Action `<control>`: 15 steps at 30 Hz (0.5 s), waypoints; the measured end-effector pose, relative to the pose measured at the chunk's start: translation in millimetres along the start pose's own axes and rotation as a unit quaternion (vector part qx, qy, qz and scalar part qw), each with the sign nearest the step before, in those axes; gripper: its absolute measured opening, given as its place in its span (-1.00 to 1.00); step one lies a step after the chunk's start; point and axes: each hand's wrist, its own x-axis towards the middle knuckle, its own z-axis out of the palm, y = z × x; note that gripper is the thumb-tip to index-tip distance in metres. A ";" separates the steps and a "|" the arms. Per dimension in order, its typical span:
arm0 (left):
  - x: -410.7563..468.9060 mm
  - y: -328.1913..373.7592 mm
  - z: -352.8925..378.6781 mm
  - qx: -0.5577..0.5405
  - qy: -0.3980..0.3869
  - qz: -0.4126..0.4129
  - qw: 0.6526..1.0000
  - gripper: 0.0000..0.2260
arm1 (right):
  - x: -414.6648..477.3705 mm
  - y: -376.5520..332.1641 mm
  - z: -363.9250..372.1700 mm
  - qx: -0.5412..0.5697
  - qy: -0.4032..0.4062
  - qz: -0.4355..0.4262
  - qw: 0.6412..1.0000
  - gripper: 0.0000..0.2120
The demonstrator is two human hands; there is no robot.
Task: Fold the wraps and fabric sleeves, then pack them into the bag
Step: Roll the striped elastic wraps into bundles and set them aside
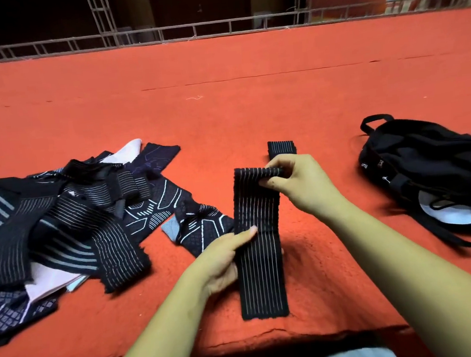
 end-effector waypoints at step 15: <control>17.2 18.8 -11.4 -0.294 0.135 0.067 0.944 -0.52 | -71.3 40.0 45.2 0.023 0.032 0.020 0.999 -0.51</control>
